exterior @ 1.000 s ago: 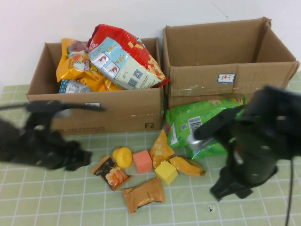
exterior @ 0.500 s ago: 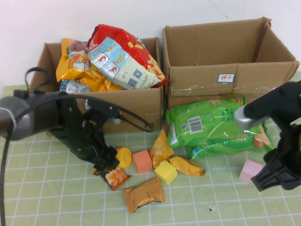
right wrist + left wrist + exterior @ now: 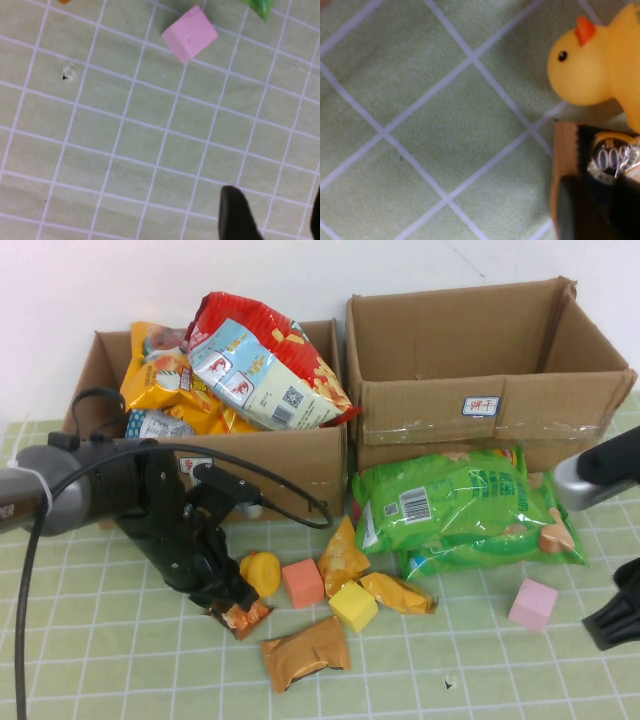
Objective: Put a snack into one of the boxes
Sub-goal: Pick up the biscuit
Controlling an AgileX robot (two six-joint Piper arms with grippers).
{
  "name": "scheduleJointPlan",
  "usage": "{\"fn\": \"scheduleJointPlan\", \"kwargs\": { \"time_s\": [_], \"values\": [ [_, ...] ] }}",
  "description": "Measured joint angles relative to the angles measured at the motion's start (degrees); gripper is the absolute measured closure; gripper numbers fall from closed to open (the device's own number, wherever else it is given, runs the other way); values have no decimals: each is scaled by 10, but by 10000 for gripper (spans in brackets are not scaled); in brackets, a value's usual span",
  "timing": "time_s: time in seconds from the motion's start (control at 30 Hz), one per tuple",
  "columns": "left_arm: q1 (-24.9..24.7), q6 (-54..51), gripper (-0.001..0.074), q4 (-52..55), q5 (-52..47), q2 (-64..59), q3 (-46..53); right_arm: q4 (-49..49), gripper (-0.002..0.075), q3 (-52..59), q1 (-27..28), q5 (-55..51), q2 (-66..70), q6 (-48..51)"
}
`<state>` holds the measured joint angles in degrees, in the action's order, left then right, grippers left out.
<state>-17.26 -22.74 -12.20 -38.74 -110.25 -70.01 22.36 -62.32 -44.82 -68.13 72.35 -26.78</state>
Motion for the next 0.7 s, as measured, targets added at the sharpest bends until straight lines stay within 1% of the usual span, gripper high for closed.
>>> {"fn": "scheduleJointPlan", "kwargs": {
  "time_s": [0.03,0.07,0.17,0.3,0.47,0.6,0.7],
  "values": [
    [0,0,639,0,-4,-1,-4,0,412,0,0,0,-8,0],
    [0,0,670,0,-11,-2,-8,1,412,0,0,0,-15,-1],
    [0,0,714,0,-36,-5,-26,10,412,0,0,-1,-39,-2],
    [0,-11,730,-18,-94,-8,-61,32,412,0,0,-6,-67,-14],
    [0,-39,735,-70,-188,-8,-136,50,414,0,0,-15,-90,-20],
    [0,-56,735,-110,-240,-8,-201,53,426,0,0,-21,-99,-22],
    [0,-60,735,-112,-265,-8,-242,60,428,0,0,-25,-100,-30]
  ]
}}
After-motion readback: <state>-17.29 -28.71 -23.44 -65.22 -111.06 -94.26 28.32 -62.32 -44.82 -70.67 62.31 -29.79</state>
